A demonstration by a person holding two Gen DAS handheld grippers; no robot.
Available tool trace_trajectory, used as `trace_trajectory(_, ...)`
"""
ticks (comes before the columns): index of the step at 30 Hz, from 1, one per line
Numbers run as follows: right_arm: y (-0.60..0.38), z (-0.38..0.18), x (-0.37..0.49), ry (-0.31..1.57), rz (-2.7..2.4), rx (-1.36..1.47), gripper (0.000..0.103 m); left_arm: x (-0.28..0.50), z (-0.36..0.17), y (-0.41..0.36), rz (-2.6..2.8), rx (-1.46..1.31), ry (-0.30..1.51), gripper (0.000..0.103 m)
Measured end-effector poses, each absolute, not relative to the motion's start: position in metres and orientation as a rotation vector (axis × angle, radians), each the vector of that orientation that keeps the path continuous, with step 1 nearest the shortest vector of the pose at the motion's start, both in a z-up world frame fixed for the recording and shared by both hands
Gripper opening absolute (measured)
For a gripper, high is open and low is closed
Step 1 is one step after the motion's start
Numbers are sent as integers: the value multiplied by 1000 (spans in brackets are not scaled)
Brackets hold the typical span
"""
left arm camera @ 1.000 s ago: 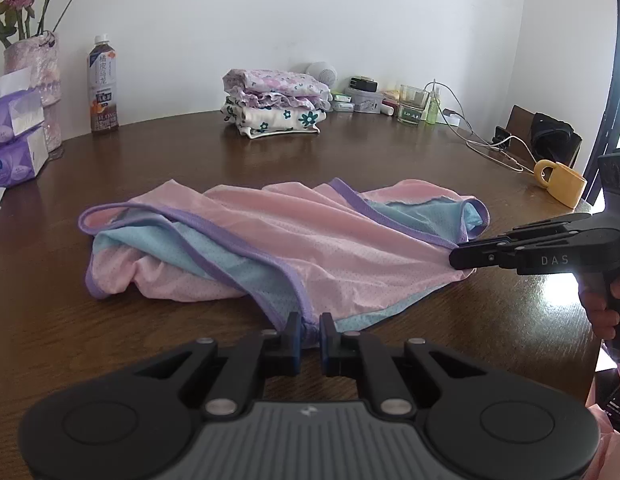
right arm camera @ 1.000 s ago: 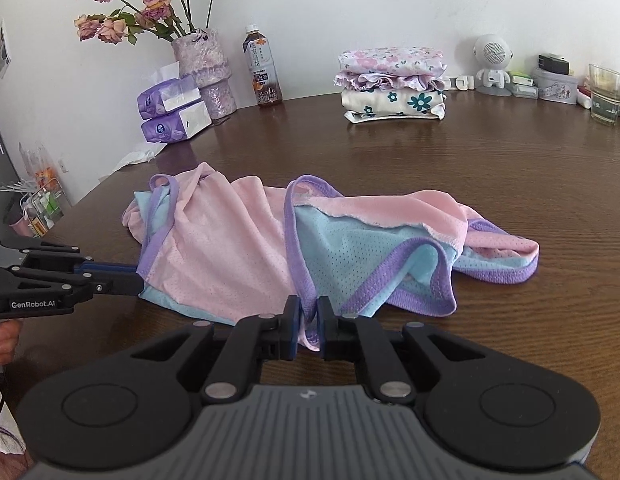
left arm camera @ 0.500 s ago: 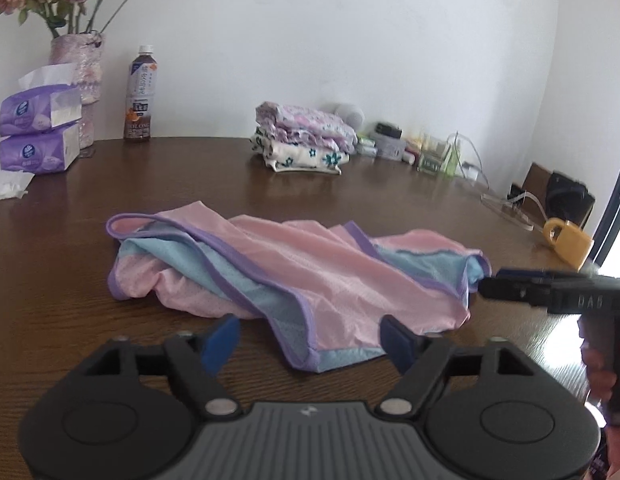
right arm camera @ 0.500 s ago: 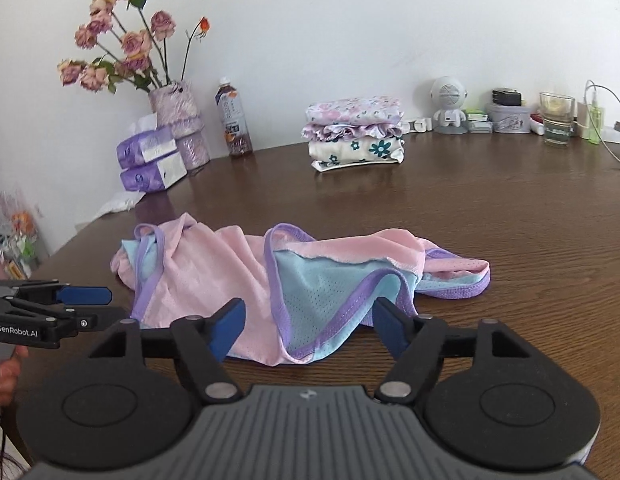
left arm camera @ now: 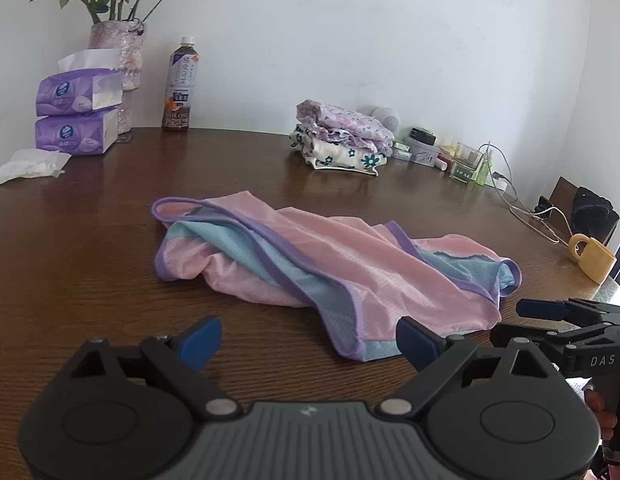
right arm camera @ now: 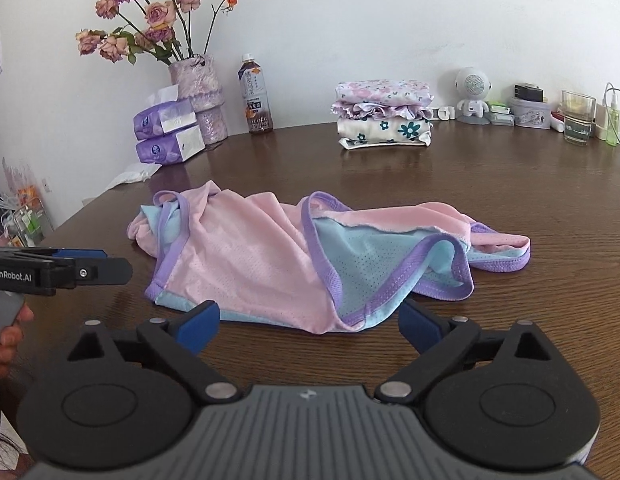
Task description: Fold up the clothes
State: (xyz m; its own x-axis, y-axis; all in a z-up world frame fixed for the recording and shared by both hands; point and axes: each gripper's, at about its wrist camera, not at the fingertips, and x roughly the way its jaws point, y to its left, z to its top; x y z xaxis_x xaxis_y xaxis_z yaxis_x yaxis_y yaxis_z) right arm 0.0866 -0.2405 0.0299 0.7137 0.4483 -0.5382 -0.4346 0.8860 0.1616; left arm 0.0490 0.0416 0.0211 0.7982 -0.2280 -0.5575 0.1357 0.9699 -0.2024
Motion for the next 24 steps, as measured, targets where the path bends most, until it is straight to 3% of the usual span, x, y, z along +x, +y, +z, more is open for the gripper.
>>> trace_trajectory(24, -237, 19, 91, 638, 476, 23, 98, 50, 16, 53, -143, -154, 642, 94)
